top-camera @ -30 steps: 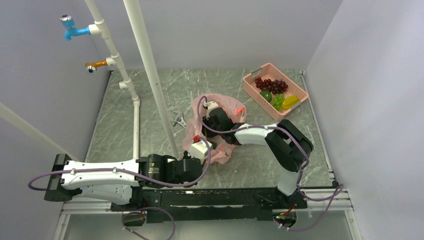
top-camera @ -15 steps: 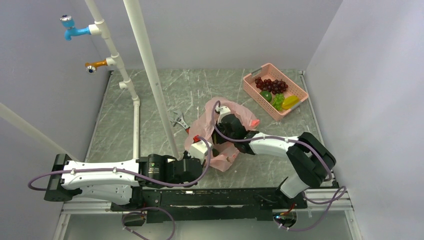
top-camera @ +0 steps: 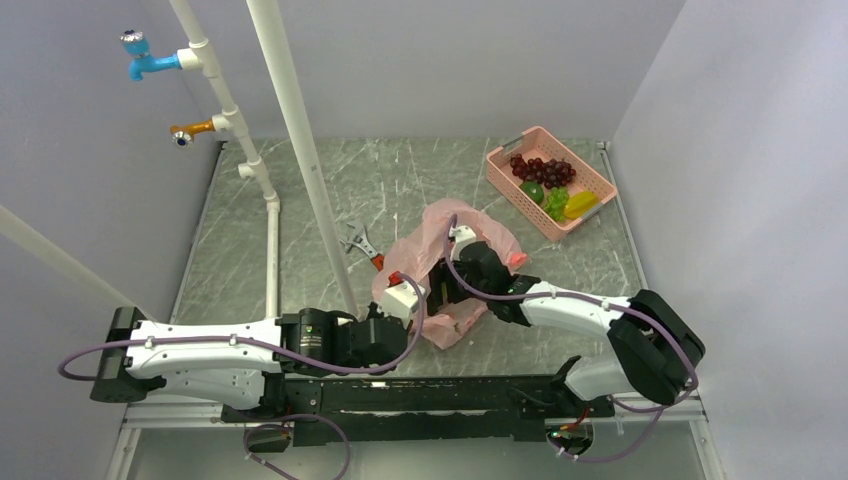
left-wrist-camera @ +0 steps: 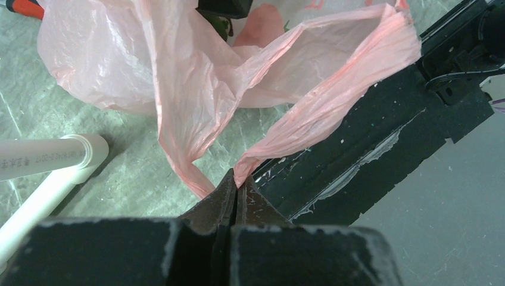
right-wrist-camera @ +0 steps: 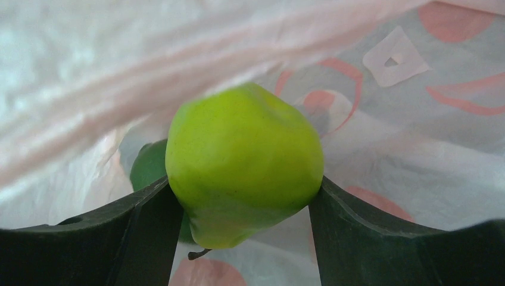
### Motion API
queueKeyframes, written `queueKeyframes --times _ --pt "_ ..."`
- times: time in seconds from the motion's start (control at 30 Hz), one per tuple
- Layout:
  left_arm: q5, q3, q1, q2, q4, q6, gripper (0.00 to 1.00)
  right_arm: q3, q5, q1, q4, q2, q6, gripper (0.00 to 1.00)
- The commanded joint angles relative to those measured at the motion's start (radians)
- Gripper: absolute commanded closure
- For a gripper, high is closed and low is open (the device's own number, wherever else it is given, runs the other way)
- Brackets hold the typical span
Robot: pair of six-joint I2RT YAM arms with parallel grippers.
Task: Take the fake fruits out of the plastic bag
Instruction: Take out the fake fruit from the plastic bag.
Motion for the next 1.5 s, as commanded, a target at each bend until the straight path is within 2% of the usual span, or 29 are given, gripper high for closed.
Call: queueKeyframes --times 0.0,0.13,0.3,0.4,0.53,0.67,0.97,1.13,1.27,1.37,1.47 --pt "-0.005 0.031 -0.007 0.019 0.031 0.008 1.0 0.029 -0.118 0.006 -0.092 -0.034 -0.071 1.0" --pt "-0.006 0.026 -0.007 0.017 0.027 0.009 1.0 0.075 -0.26 0.007 -0.201 -0.052 -0.109 1.0" --pt "-0.005 0.02 -0.007 0.014 0.031 0.011 1.0 0.069 -0.363 0.003 -0.189 -0.178 -0.059 1.0" --pt "-0.001 0.025 -0.007 0.022 0.038 0.015 1.0 0.062 -0.468 -0.028 -0.119 -0.234 -0.015 1.0" --pt "0.001 0.038 -0.007 0.033 0.031 0.018 1.0 -0.001 -0.644 -0.124 0.072 -0.303 0.098 1.0" --pt "0.006 0.031 -0.007 0.024 0.029 0.012 1.0 -0.008 -0.72 -0.195 0.08 -0.297 0.127 1.0" --pt "0.003 0.031 -0.007 0.03 0.036 0.017 1.0 -0.034 -0.74 -0.205 0.105 -0.283 0.161 1.0" --pt "0.01 0.051 -0.007 0.059 0.03 0.029 1.0 -0.066 -0.802 -0.206 0.269 -0.278 0.291 1.0" --pt "0.006 0.058 -0.007 0.064 0.023 0.029 1.0 -0.054 -0.772 -0.218 0.325 -0.323 0.354 1.0" --pt "0.009 0.055 -0.007 0.056 0.025 0.026 1.0 -0.003 -0.689 -0.236 0.241 -0.376 0.339 1.0" --pt "0.007 0.048 -0.007 0.047 0.022 0.02 1.0 0.077 -0.477 -0.238 0.019 -0.453 0.235 1.0"
